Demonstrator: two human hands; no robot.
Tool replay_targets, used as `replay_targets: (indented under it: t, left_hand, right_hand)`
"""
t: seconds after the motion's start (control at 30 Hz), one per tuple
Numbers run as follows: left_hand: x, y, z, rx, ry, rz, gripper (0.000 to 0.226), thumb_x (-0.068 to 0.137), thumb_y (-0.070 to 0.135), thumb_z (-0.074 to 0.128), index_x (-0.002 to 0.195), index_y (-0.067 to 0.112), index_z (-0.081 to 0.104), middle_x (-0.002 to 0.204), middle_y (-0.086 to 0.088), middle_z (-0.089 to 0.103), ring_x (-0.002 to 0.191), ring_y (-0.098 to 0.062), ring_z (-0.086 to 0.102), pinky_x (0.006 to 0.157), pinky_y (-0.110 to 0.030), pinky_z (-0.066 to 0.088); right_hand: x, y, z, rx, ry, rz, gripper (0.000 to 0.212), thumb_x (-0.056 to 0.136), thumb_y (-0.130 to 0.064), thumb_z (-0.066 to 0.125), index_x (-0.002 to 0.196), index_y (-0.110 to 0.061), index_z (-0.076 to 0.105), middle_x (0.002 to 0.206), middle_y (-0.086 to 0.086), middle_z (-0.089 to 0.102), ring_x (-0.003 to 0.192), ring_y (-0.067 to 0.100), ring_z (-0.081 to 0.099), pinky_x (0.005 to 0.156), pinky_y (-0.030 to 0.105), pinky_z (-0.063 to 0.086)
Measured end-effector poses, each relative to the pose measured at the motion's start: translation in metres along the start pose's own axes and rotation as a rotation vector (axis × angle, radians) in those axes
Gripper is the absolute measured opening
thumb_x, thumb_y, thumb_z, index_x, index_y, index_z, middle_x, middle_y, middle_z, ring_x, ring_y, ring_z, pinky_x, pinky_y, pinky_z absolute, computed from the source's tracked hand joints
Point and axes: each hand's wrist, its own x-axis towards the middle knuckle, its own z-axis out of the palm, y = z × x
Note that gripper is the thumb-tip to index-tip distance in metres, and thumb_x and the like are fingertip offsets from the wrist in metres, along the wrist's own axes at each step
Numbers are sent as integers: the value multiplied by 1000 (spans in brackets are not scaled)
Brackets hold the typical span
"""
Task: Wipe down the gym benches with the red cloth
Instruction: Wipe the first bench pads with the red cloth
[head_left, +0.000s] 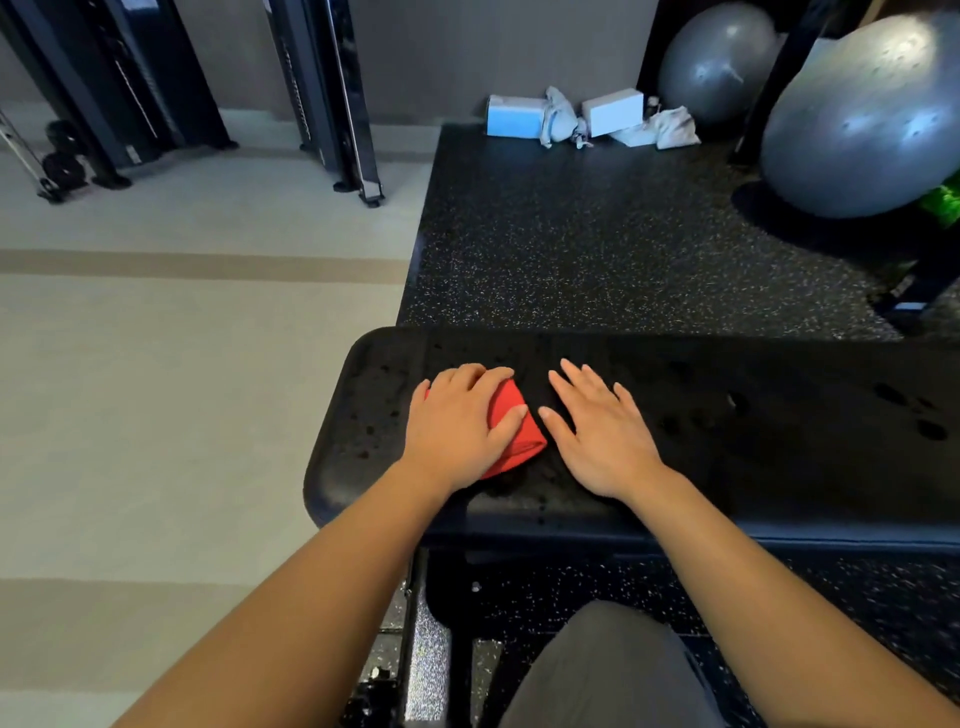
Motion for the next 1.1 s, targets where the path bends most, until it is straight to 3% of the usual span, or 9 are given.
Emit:
replay_targets:
  t: [0.13, 0.27, 0.33, 0.43, 0.57, 0.63, 0.8, 0.97, 1.1]
  left_hand:
    - [21, -12, -4, 22, -20, 83, 55, 88, 58, 32, 135, 31, 44, 123, -1, 49, 113, -23, 46, 97, -39, 38]
    - [30, -29, -14, -8, -54, 152, 66, 82, 66, 24, 135, 31, 45, 120, -2, 49, 110, -23, 46, 94, -37, 39]
    - [26, -25, -15, 43, -39, 151, 64, 85, 62, 24, 137, 30, 43, 128, -1, 47, 119, -23, 42, 101, -41, 35]
    - [16, 2, -4, 36, -47, 7, 48, 98, 46, 27, 143, 32, 35, 145, 5, 35, 136, -20, 26, 113, -52, 15]
    - [13, 19, 12, 162, 21, -56, 59, 89, 60, 17, 140, 37, 36, 145, 6, 38, 136, -21, 27, 111, -56, 11]
    - [23, 13, 11, 167, 9, -17, 52, 91, 56, 25, 138, 38, 38, 142, 8, 40, 134, -19, 29, 111, -56, 12]
    - [41, -12, -3, 67, -78, 180, 64, 79, 57, 14, 135, 41, 41, 140, 9, 42, 133, -17, 32, 112, -53, 14]
    - [19, -38, -23, -35, -116, 324, 57, 79, 44, 30, 134, 39, 45, 137, 9, 45, 131, -12, 36, 114, -49, 13]
    - [2, -34, -20, -65, -87, 109, 59, 85, 48, 37, 143, 41, 30, 153, 11, 26, 145, -14, 11, 113, -58, -1]
  right_hand:
    - [1, 1, 0, -11, -6, -3, 57, 101, -46, 24, 152, -24, 14, 160, -8, 2, 147, 10, -3, 119, 37, -1]
    - [0, 1, -3, 11, -3, -4, 56, 101, -46, 24, 152, -25, 15, 160, -9, 3, 146, 9, -4, 118, 35, -2]
    - [0, 1, -2, 22, 3, 2, 57, 101, -47, 24, 152, -25, 16, 160, -8, 3, 146, 9, -4, 118, 34, -2]
    - [2, 0, 0, 31, 24, 73, 58, 100, -47, 23, 152, -24, 14, 161, -3, 0, 147, 13, -5, 119, 35, -3]
    - [4, 0, 1, 33, 78, 196, 58, 101, -44, 21, 152, -19, 14, 161, 3, -1, 147, 17, -5, 119, 36, -2]
    - [5, 1, 1, 32, 72, 196, 58, 101, -43, 20, 152, -17, 14, 161, 4, -1, 147, 18, -4, 119, 36, -1]
    - [5, 2, 0, 20, 49, 179, 58, 101, -44, 18, 153, -17, 12, 160, 5, -3, 147, 18, -5, 120, 37, 0]
    - [3, 2, -1, 11, 28, 163, 59, 101, -44, 18, 153, -16, 12, 160, 5, -2, 147, 19, -6, 119, 38, -1]
    - [4, 1, -1, -17, 25, 152, 60, 101, -45, 19, 152, -15, 12, 160, 6, -1, 147, 22, -5, 119, 39, 0]
